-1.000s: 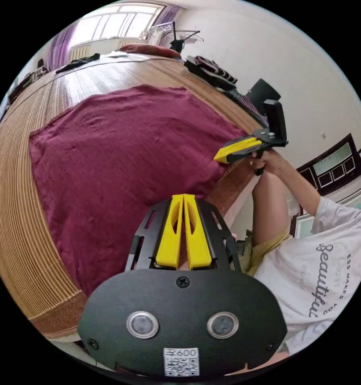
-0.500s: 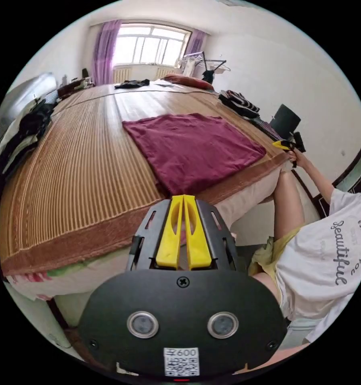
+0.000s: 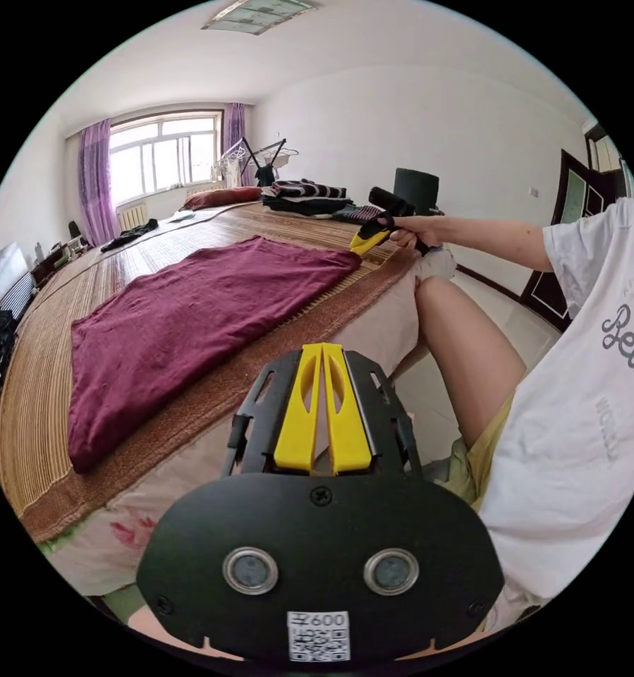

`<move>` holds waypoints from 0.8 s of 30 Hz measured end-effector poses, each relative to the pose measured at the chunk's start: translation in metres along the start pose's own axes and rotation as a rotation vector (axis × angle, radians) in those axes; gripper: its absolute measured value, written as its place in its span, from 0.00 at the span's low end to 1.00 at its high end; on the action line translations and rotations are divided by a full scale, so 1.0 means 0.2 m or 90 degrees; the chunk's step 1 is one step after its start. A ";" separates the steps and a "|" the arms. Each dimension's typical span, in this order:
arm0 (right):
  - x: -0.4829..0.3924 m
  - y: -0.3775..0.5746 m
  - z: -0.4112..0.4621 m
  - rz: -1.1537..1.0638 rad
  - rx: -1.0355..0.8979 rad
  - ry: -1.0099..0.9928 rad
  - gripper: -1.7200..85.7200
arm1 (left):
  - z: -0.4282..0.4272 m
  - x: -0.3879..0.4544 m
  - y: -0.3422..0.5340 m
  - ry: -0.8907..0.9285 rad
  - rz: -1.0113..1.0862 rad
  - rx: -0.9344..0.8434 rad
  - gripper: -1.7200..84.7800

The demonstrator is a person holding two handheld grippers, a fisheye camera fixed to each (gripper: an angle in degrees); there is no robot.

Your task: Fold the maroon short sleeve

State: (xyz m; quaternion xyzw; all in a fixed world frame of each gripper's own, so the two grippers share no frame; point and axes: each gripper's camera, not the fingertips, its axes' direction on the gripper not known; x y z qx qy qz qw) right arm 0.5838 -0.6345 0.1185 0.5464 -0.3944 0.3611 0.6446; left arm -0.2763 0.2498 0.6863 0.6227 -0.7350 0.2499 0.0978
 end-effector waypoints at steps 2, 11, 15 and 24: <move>0.00 -0.02 0.00 -0.022 -0.044 0.016 0.08 | 0.05 0.01 0.04 0.009 -0.026 -0.010 0.02; -0.02 -0.17 -0.06 -0.045 -0.101 -0.023 0.01 | 0.14 0.06 0.06 -0.005 0.014 -0.051 0.02; -0.02 -0.25 -0.07 -0.023 -0.132 -0.038 0.01 | 0.11 0.05 0.10 -0.055 -0.012 -0.003 0.02; -0.14 -0.41 0.08 -0.050 -0.251 0.042 0.01 | 0.13 -0.10 -0.02 -0.091 -0.003 -0.005 0.02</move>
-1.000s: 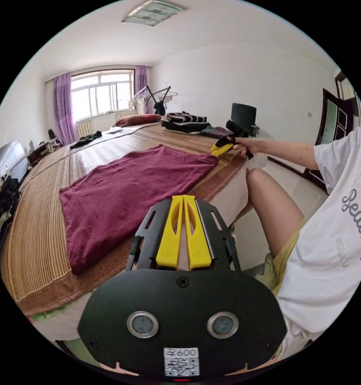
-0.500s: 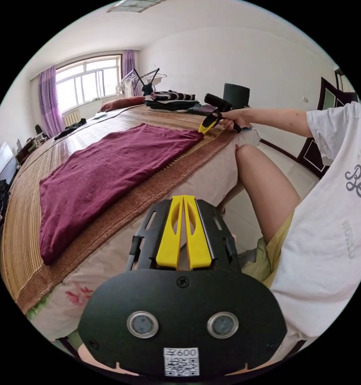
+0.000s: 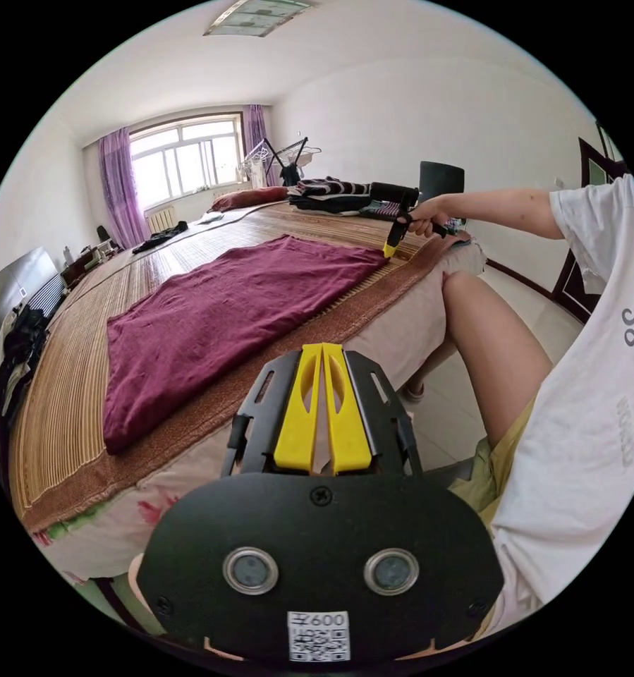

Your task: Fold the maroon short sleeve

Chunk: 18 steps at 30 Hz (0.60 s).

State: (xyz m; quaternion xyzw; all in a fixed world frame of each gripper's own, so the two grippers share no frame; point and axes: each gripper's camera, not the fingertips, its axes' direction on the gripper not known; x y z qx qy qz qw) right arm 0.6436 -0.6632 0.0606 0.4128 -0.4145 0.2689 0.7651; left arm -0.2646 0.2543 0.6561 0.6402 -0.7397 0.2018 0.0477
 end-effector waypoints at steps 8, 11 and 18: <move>-0.10 -0.04 0.02 -0.040 -0.010 0.044 0.01 | -0.02 -0.31 -0.12 -0.040 0.011 -0.015 0.02; -0.13 -0.05 0.04 -0.031 -0.011 0.061 0.01 | -0.09 -0.50 -0.19 -0.089 0.032 -0.026 0.03; -0.18 0.00 0.02 -0.007 -0.016 0.128 0.01 | -0.45 -1.63 -0.19 0.055 -0.294 -0.036 0.08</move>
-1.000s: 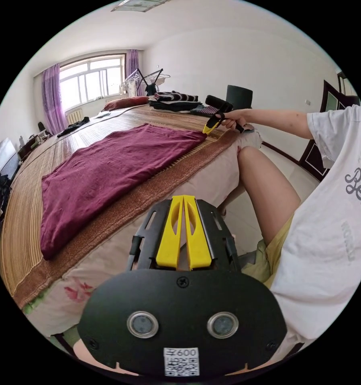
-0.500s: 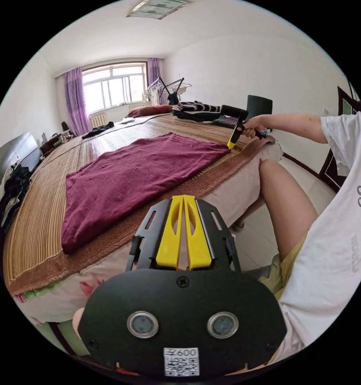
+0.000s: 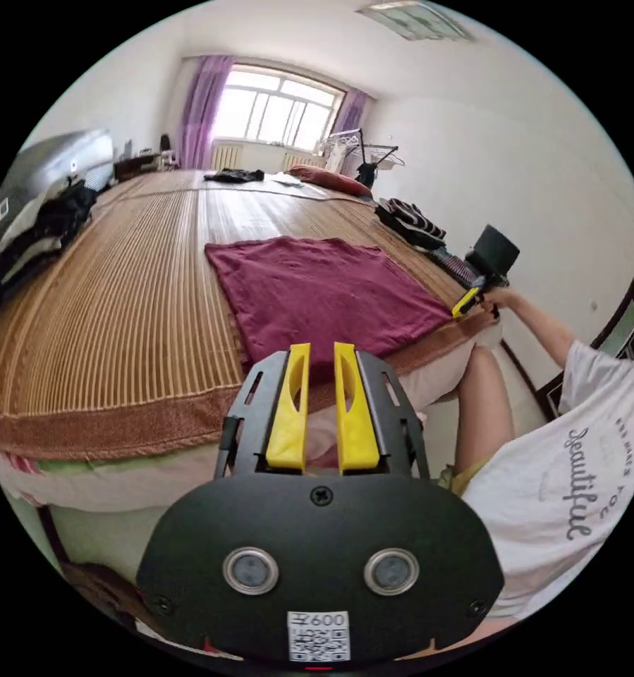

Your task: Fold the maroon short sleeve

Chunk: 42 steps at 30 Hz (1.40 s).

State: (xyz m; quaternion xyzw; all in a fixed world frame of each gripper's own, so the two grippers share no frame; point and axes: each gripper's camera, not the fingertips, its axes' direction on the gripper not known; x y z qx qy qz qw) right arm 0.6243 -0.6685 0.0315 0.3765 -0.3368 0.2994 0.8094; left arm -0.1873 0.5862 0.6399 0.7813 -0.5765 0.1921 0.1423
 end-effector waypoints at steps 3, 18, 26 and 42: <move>-0.02 0.03 -0.02 0.011 0.013 0.025 0.01 | -0.04 -0.56 -0.08 0.198 -0.220 -0.052 0.09; 0.01 -0.02 0.04 0.071 0.040 0.071 0.01 | 0.29 -1.38 -0.76 0.368 -0.300 -0.281 0.14; 0.13 0.00 0.08 0.084 0.062 0.073 0.01 | 0.28 -1.48 -0.99 0.333 -0.195 -0.340 0.08; 0.51 0.12 0.20 0.083 0.104 0.065 0.01 | 0.30 -1.68 -1.29 0.404 -0.298 -0.277 0.13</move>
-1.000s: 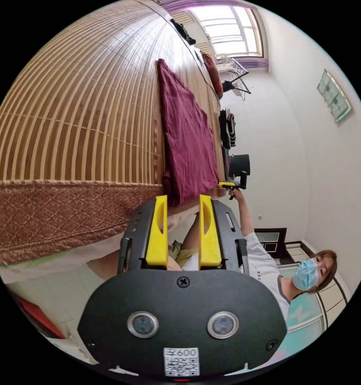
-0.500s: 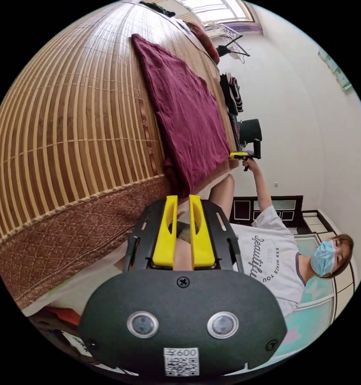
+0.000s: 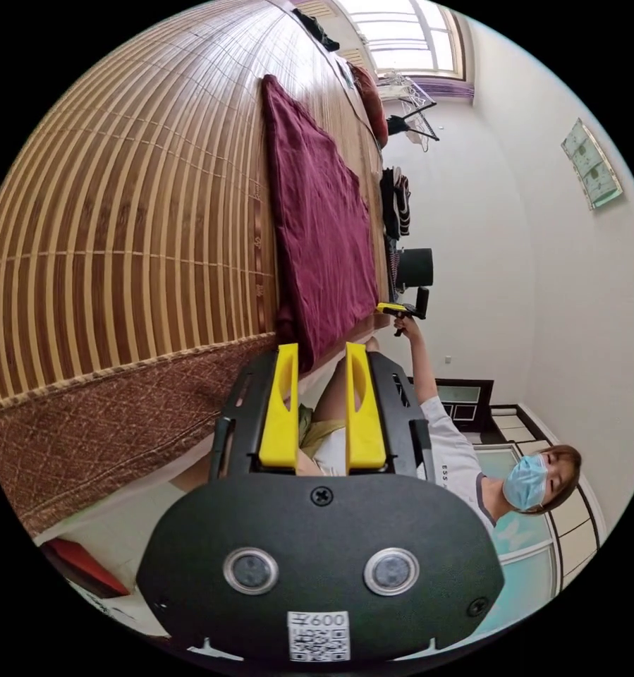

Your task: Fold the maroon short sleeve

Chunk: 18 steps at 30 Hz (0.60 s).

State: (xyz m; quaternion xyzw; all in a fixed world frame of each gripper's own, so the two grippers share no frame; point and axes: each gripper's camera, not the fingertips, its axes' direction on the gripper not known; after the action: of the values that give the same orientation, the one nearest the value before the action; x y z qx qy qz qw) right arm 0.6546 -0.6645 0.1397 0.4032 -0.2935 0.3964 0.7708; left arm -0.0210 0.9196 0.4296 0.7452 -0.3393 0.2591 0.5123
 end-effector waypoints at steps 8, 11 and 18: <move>0.25 0.08 0.15 -0.009 0.014 0.007 0.01 | 0.16 0.06 -0.07 -0.022 -0.003 -0.032 0.10; 0.36 0.13 0.21 -0.004 0.023 0.001 0.01 | 0.27 0.11 -0.07 -0.058 0.025 -0.067 0.06; 0.53 0.30 0.40 -0.007 0.078 0.036 0.01 | 0.54 0.27 0.02 -0.140 0.115 -0.132 0.04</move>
State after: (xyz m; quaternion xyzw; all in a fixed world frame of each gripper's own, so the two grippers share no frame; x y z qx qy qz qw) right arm 0.6480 -0.6715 0.2856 0.4400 -0.2443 0.4205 0.7549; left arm 0.0139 0.8041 0.4356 0.6788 -0.4841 0.1847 0.5204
